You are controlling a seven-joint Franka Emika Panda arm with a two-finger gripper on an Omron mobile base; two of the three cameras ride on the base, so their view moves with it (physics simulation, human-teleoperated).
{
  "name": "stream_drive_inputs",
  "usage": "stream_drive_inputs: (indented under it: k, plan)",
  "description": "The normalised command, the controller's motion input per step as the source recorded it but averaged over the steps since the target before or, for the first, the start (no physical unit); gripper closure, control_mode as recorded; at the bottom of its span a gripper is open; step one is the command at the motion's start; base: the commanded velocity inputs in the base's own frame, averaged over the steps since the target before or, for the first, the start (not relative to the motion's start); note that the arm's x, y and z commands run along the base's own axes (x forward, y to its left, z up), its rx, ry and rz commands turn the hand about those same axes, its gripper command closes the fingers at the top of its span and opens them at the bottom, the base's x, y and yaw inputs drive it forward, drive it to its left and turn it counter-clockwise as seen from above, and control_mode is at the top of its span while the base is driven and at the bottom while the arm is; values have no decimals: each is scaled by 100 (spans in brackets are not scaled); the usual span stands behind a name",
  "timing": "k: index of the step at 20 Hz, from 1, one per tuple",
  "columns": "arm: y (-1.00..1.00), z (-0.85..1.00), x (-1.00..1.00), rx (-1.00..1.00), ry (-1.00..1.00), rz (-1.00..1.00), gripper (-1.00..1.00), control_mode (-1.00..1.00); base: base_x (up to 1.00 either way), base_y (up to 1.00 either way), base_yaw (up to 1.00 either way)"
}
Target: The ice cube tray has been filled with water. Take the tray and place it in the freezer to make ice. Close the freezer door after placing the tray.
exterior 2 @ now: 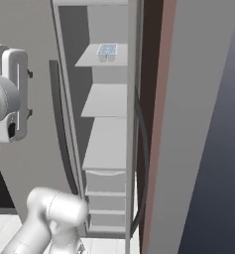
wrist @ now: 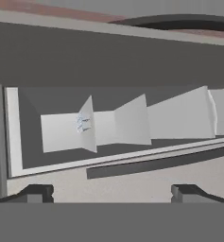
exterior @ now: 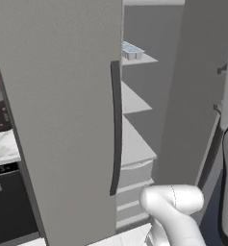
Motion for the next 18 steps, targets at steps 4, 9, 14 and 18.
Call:
stream_drive_inputs:
  k: [4, 9, 14, 18]
  plan:
    - [0, 0, 0, 0, 0, 0, -100, 100, -60, 0, 4]
    - [0, 0, 0, 0, 0, 0, -100, 100, -34, -5, 7]
    - [0, 0, 0, 0, 0, 0, -100, 100, -36, -24, 12]
    - [0, 0, 0, 0, 0, 0, -100, 100, -53, -34, 15]
